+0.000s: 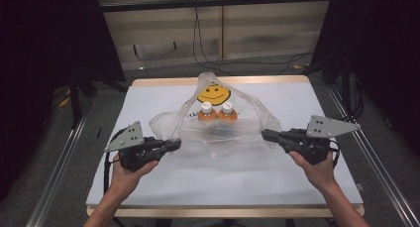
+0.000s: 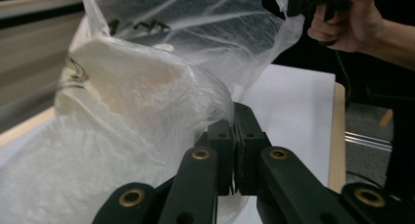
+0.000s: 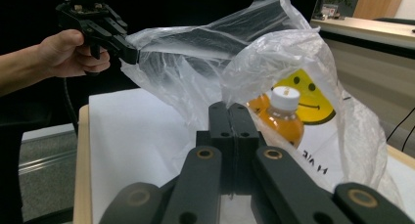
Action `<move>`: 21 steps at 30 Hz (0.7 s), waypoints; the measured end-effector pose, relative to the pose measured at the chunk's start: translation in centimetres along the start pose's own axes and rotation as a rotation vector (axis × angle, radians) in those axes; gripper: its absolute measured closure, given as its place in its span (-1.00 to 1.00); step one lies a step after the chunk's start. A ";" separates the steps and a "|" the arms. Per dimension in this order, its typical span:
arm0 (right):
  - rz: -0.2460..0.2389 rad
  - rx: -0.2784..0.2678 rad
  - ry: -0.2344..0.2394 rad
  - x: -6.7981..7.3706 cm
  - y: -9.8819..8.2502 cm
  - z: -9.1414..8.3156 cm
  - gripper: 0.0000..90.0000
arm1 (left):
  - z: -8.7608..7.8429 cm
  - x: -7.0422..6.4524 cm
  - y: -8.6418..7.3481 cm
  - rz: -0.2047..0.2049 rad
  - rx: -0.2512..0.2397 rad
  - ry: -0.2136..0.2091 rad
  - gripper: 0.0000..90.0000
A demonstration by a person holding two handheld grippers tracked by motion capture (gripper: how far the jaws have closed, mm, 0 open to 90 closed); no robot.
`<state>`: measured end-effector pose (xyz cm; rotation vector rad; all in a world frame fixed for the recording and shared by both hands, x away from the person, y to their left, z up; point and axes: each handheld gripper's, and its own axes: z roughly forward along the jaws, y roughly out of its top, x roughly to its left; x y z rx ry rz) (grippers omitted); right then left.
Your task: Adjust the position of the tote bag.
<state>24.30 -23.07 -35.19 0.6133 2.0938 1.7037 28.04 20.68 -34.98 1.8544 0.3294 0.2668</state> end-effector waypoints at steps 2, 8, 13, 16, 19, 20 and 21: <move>0.003 -0.008 -0.004 -0.4 0.2 0.1 1.00 | -0.3 0.3 0.4 -0.012 -0.030 0.003 0.96; 0.014 -0.041 -0.021 -1.4 0.9 0.0 1.00 | -0.9 1.1 2.1 0.025 -0.048 0.041 0.96; 0.005 -0.080 -0.061 -2.4 2.5 -0.5 1.00 | -0.9 2.4 2.7 -0.005 -0.079 0.059 0.96; -0.001 -0.112 -0.068 -3.3 3.9 -0.6 1.00 | -0.9 3.3 3.1 -0.012 -0.092 0.080 0.96; -0.003 -0.125 -0.083 -4.0 5.1 -0.5 1.00 | -0.9 3.6 3.8 -0.010 -0.101 0.091 0.96; -0.003 -0.125 -0.083 -4.0 5.1 -0.5 1.00 | -1.0 3.8 4.0 -0.002 -0.097 0.095 0.96; 0.006 -0.145 -0.088 -4.4 5.7 -0.5 1.00 | -1.1 4.0 4.4 0.002 -0.098 0.099 0.96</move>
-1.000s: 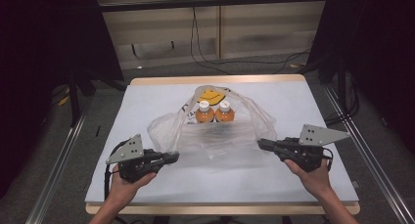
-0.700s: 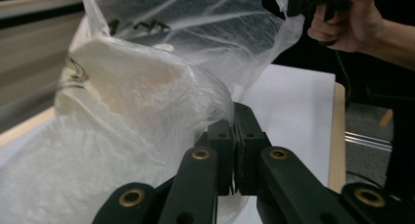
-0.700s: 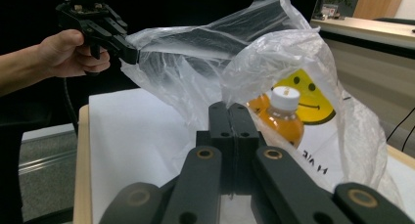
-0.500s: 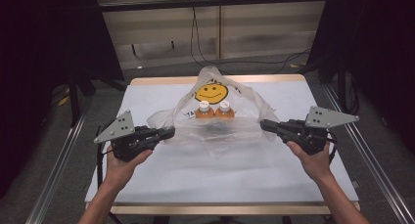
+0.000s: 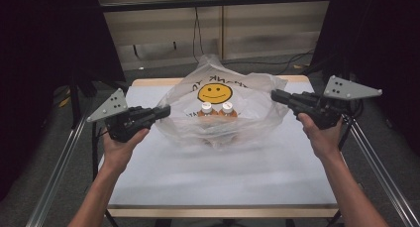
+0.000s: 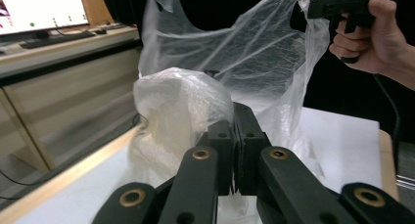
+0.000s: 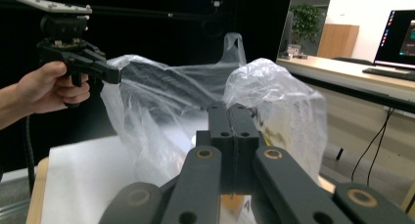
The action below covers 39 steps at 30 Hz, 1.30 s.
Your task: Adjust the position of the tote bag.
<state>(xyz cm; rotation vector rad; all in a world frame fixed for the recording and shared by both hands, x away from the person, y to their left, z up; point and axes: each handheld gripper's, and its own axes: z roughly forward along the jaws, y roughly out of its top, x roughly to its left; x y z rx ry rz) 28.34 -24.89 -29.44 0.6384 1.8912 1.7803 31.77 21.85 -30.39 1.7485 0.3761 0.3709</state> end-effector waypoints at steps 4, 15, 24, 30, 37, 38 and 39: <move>-0.002 -0.014 -0.025 -0.8 1.2 0.4 1.00 | -0.3 1.6 1.5 -0.002 -0.021 0.042 0.97; -0.013 -0.014 -0.101 -3.0 3.8 0.8 1.00 | -0.6 4.9 2.5 -0.040 -0.036 0.104 0.97; -0.005 -0.009 -0.200 -4.9 5.1 1.2 1.00 | -0.1 7.1 3.3 -0.068 -0.020 0.183 0.98; -0.008 0.007 -0.274 -6.3 6.3 1.4 1.00 | -0.2 8.6 3.9 -0.076 -0.003 0.216 0.98; -0.009 0.030 -0.359 -7.0 6.3 1.6 1.00 | 0.0 9.7 3.2 -0.094 0.023 0.278 0.98; -0.006 0.035 -0.363 -7.1 6.1 1.6 1.00 | 0.1 9.9 2.9 -0.101 0.025 0.281 0.98; 0.000 0.047 -0.369 -7.3 5.8 1.6 1.00 | 0.1 10.0 2.7 -0.103 0.031 0.279 0.98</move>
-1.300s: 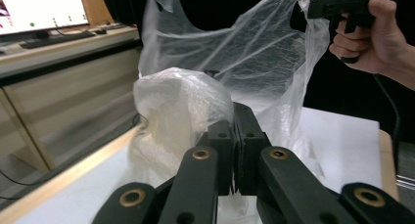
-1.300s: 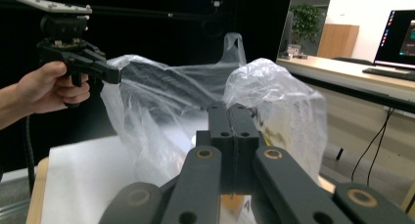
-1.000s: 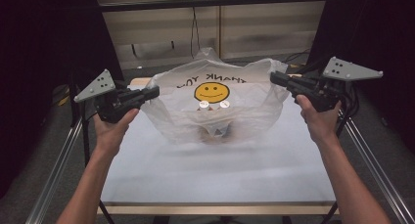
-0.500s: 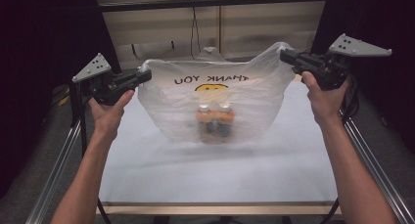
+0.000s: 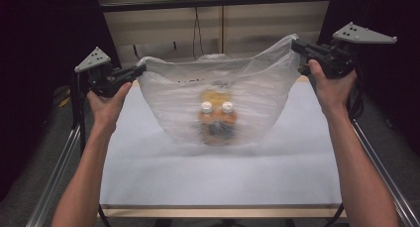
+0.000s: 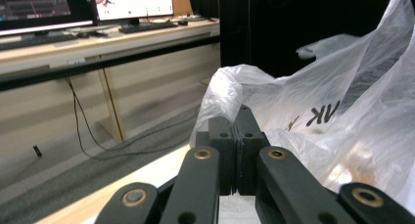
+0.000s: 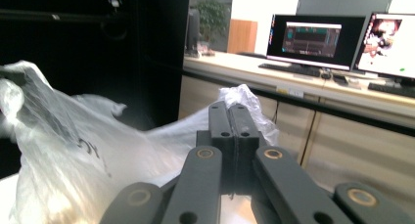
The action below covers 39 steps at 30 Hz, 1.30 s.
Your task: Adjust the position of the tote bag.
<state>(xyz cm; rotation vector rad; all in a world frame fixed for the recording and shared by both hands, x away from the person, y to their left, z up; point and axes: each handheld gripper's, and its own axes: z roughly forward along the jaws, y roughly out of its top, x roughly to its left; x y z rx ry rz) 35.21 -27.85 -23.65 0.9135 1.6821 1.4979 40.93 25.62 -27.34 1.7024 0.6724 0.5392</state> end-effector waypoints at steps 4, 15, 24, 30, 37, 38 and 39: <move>0.013 0.063 -0.023 -0.5 -1.9 0.2 1.00 | 0.2 0.4 -1.0 -0.019 0.007 0.008 0.99; 0.048 0.116 0.003 -0.3 -5.8 -0.3 1.00 | 1.1 -0.6 -3.5 -0.010 0.066 -0.022 0.99; 0.053 0.139 0.038 0.5 -7.9 -0.8 1.00 | 1.3 -1.3 -5.3 -0.018 0.063 -0.048 0.99; 0.039 0.174 0.027 0.8 -9.2 -1.3 1.00 | 0.8 -1.4 -6.5 0.001 0.097 -0.029 0.99; 0.036 0.145 0.024 1.4 -9.3 -3.7 1.00 | -1.7 -2.4 -6.5 0.004 0.044 -0.046 0.99; 0.033 0.138 0.025 1.5 -9.2 -4.1 1.00 | -2.0 -2.5 -6.6 0.004 0.042 -0.053 0.99; 0.038 0.150 0.026 1.6 -9.4 -4.6 1.00 | -2.3 -2.6 -6.8 0.010 0.052 -0.049 0.99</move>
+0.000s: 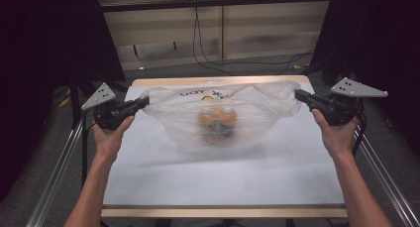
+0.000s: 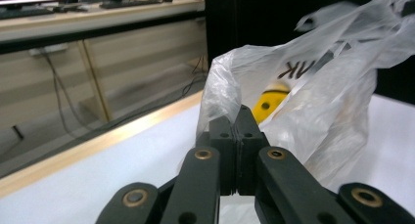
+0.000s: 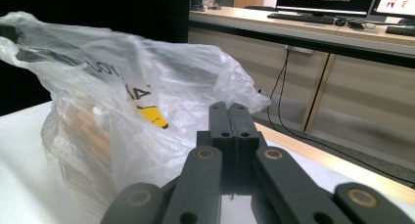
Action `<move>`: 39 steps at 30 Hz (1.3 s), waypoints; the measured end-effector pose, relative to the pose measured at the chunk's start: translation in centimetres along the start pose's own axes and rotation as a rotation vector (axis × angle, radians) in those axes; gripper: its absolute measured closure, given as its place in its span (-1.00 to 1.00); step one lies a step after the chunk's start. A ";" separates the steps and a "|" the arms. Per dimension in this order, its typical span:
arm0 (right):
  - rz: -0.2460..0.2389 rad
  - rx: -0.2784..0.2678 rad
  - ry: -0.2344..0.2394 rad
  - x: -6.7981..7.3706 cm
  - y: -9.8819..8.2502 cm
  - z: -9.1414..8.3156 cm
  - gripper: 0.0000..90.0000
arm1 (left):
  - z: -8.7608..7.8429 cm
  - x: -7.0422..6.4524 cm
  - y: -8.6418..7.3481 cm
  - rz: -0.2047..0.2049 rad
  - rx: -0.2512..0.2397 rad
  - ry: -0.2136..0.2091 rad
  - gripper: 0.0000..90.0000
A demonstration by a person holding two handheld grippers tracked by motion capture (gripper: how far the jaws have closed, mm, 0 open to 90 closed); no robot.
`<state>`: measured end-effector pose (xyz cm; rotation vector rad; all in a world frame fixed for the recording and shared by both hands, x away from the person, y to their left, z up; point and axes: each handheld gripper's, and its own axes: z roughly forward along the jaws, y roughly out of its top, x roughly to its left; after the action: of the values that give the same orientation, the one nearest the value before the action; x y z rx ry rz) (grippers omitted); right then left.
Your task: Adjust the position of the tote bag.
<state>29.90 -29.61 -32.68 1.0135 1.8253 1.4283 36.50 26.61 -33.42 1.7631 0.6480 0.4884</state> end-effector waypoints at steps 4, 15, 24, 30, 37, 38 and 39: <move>-0.014 0.042 -0.007 -0.1 -0.9 0.2 1.00 | 0.3 0.4 -1.4 -0.011 0.046 0.017 0.99; 0.001 0.151 -0.049 -1.0 -3.9 3.4 1.00 | 3.3 1.8 -4.1 -0.043 0.136 0.041 0.99; -0.010 0.270 -0.078 -1.7 -6.5 5.8 1.00 | 5.6 2.2 -6.1 -0.050 0.244 0.039 0.99; -0.016 0.307 -0.076 -1.8 -7.4 6.0 1.00 | 6.1 2.1 -6.6 -0.020 0.282 0.032 0.99; -0.019 0.358 -0.065 -1.9 -8.8 6.6 1.00 | 6.6 2.3 -7.9 -0.012 0.361 0.031 0.99; -0.016 0.364 -0.067 -1.9 -8.8 6.6 1.00 | 6.6 2.3 -7.9 -0.011 0.367 0.029 0.99; -0.016 0.365 -0.067 -1.9 -8.9 6.6 1.00 | 6.7 2.2 -8.0 -0.008 0.379 0.037 0.99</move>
<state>34.57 -28.94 -42.87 1.2021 2.0845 1.0570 40.90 24.83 -42.92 2.1092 0.8136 0.4120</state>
